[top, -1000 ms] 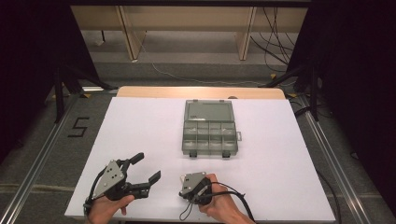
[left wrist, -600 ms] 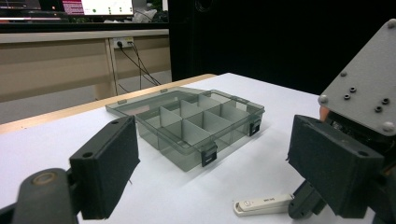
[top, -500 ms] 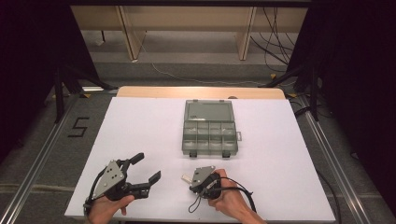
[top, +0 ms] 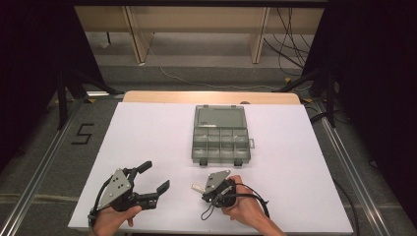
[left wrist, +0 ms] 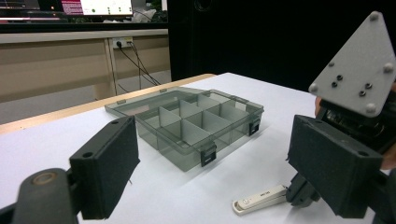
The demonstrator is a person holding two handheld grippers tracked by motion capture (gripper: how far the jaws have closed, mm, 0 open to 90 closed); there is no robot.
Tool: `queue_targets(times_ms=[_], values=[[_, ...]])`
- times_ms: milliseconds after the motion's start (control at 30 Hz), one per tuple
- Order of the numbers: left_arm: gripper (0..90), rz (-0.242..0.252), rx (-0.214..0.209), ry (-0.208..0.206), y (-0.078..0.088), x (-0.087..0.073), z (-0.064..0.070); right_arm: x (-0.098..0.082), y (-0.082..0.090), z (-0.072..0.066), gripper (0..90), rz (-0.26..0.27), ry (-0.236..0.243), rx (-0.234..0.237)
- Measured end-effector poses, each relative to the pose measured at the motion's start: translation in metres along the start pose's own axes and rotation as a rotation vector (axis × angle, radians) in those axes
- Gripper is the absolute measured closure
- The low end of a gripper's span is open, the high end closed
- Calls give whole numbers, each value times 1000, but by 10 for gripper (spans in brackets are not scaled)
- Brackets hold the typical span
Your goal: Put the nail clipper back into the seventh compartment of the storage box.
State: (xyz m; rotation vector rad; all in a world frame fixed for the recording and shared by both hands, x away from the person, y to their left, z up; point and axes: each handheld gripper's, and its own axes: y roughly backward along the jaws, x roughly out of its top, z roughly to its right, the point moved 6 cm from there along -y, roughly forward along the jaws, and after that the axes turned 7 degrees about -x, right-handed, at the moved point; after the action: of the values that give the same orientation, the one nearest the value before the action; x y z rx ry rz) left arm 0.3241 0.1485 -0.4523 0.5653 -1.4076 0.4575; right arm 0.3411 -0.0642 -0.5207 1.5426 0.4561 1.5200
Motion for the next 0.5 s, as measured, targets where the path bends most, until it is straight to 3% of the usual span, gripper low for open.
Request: queue_targets(times_ms=[33, 67, 100, 133, 233, 333, 367, 500], values=[[157, 0, 2, 6, 0, 0, 0, 0, 0, 0, 837, 0, 0, 0], [157, -7, 6, 4, 0, 0, 0, 3, 5, 3, 721, 2, 20, -21], [157, -9, 8, 4, 1, 0, 0, 3, 5, 3, 721, 2, 20, -21], [157, -1, 2, 0, 0, 0, 0, 5, 8, 5, 600, -4, 10, -17], [157, -8, 7, 7, 0, -1, 0, 8, 9, 9, 400, -43, -11, -27], [157, -8, 3, 2, 0, -1, 1, 8, 8, 11, 352, -86, 1, -40], [157, -9, 2, 0, 0, -1, 1, 9, 5, 12, 271, -120, -6, -18], [157, -9, 5, 2, 0, -1, 0, 10, 2, 14, 252, -155, -3, -21]])
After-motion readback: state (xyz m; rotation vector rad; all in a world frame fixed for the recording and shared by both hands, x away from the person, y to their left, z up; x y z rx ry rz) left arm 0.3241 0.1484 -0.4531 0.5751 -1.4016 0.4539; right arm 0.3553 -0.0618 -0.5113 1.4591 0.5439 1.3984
